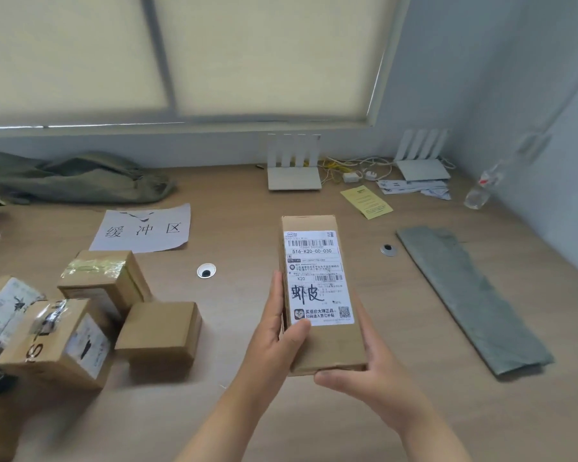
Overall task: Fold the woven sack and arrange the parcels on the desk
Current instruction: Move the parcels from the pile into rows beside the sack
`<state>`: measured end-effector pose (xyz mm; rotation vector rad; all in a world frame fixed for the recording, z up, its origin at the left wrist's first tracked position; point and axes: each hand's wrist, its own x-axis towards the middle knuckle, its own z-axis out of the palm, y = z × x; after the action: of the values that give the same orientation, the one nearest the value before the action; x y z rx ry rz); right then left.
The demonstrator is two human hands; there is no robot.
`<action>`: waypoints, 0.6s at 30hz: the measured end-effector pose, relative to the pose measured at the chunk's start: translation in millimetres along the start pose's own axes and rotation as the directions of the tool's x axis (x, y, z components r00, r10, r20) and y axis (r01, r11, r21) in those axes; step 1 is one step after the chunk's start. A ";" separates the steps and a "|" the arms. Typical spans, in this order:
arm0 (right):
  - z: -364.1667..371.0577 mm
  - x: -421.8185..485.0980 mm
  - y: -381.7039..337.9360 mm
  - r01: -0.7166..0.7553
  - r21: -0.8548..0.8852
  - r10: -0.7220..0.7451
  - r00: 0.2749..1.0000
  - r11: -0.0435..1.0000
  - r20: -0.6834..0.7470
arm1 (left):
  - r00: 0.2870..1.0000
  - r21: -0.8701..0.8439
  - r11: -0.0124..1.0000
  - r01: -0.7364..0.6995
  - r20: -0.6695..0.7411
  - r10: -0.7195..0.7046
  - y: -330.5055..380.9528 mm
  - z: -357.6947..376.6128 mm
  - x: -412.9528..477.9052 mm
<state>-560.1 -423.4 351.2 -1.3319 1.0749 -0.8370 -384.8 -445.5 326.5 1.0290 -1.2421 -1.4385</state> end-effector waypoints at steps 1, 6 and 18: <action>-10.0 -1.5 1.3 -0.005 -0.017 0.005 1.000 1.000 -0.029 | 1.000 0.018 1.000 0.004 0.028 -0.005 -4.2 8.3 5.2; -65.1 -2.3 23.9 -0.039 -0.060 0.030 0.989 0.997 -0.146 | 0.984 0.149 0.988 0.034 0.167 -0.059 -35.6 48.1 33.1; -181.2 54.3 130.8 -0.203 -0.188 0.168 0.968 0.961 -0.185 | 0.966 0.330 0.937 0.117 0.180 -0.184 -140.0 120.6 132.6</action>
<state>-727.3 -522.0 228.0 -1.3220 1.4287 -0.7212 -546.7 -545.3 201.7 1.2350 -1.6153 -1.5258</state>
